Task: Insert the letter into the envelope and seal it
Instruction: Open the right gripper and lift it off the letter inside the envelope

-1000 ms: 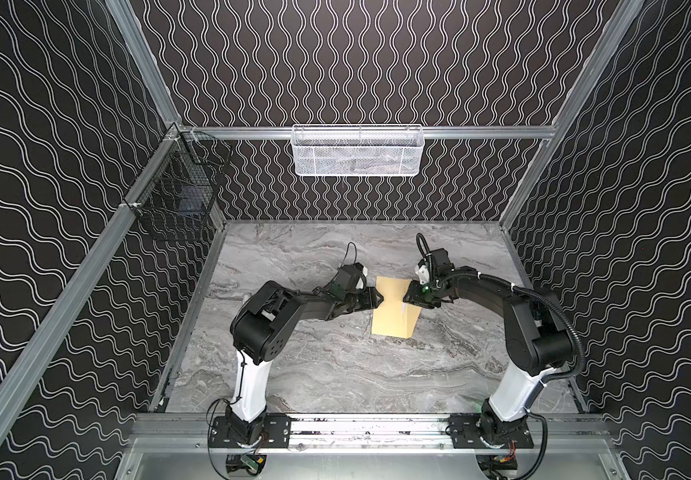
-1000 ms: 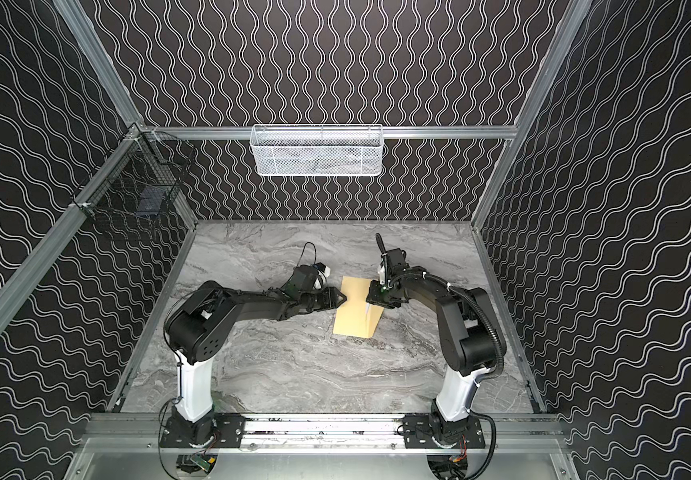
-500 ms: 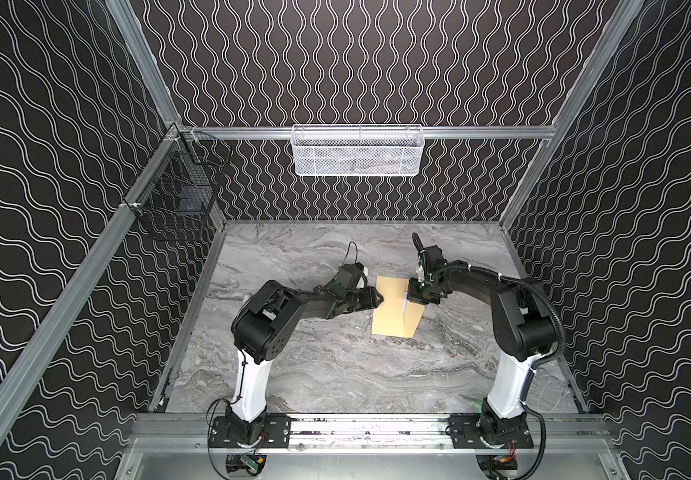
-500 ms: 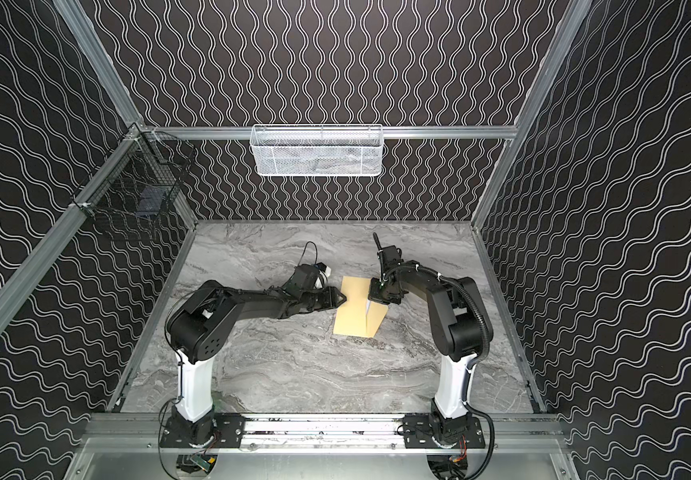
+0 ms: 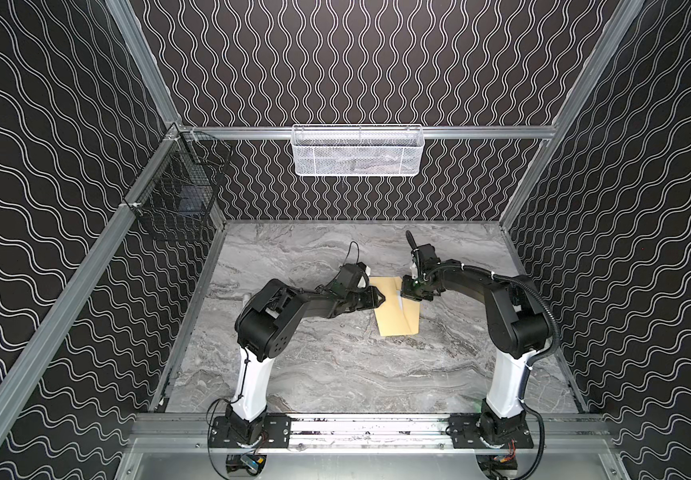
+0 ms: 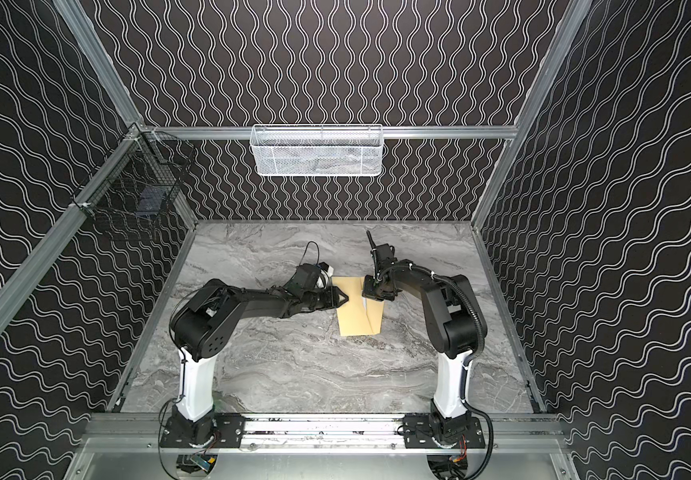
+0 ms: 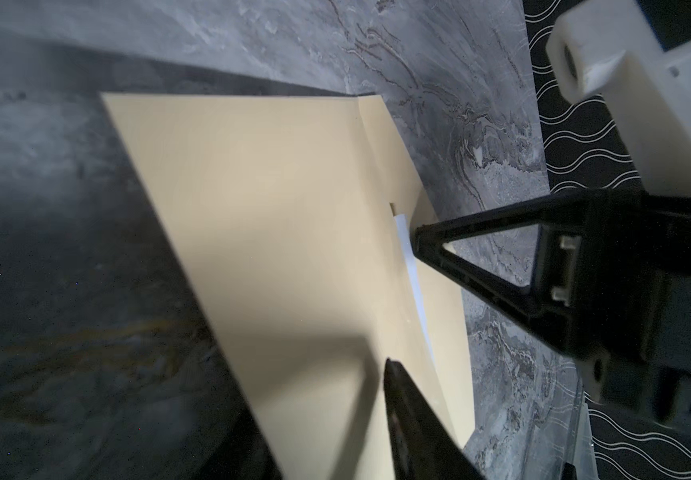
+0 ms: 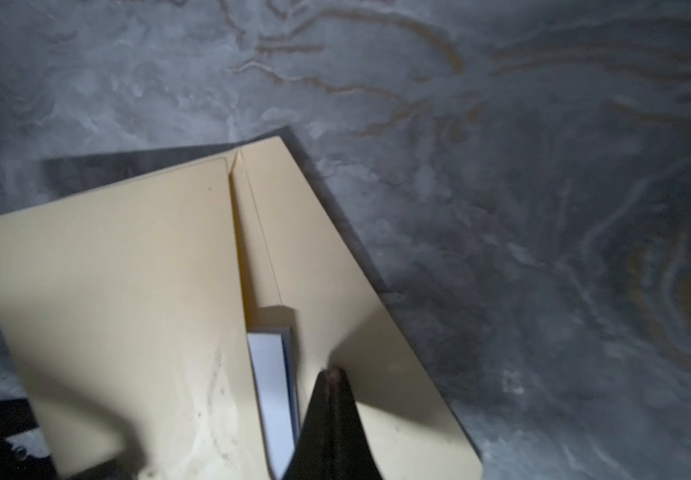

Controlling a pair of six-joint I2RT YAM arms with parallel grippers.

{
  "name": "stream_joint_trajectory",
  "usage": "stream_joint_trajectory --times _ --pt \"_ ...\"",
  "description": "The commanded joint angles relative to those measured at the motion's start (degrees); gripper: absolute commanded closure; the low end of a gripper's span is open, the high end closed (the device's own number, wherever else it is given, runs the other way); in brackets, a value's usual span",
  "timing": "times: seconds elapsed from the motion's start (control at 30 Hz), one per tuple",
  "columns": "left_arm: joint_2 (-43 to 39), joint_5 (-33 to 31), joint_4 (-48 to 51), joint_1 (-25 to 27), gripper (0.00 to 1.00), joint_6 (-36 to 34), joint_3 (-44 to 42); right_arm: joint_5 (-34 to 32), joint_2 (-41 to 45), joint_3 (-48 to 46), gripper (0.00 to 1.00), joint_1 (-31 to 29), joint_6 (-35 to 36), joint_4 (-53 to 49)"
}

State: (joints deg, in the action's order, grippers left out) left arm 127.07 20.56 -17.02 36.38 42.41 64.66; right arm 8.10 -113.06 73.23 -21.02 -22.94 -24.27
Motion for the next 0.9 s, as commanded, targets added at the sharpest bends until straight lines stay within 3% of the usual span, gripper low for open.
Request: stream_joint_trajectory --times 0.0,0.33,0.53,0.87 --pt "1.2 -0.9 5.4 0.0 0.61 -0.8 0.7 1.1 -0.5 0.6 1.0 -1.2 -0.4 -3.6" --pt "1.8 -0.7 5.0 0.0 0.64 -1.6 0.5 3.3 -0.1 1.8 0.99 -3.7 -0.4 -3.5" --pt "1.8 -0.3 4.4 0.1 0.64 -1.7 0.4 5.0 0.6 1.5 0.9 -5.3 -0.7 -2.3" --pt "-0.5 -0.5 3.3 -0.8 0.6 -2.0 -1.9 0.0 4.0 0.0 0.82 -4.4 -1.7 -4.6"
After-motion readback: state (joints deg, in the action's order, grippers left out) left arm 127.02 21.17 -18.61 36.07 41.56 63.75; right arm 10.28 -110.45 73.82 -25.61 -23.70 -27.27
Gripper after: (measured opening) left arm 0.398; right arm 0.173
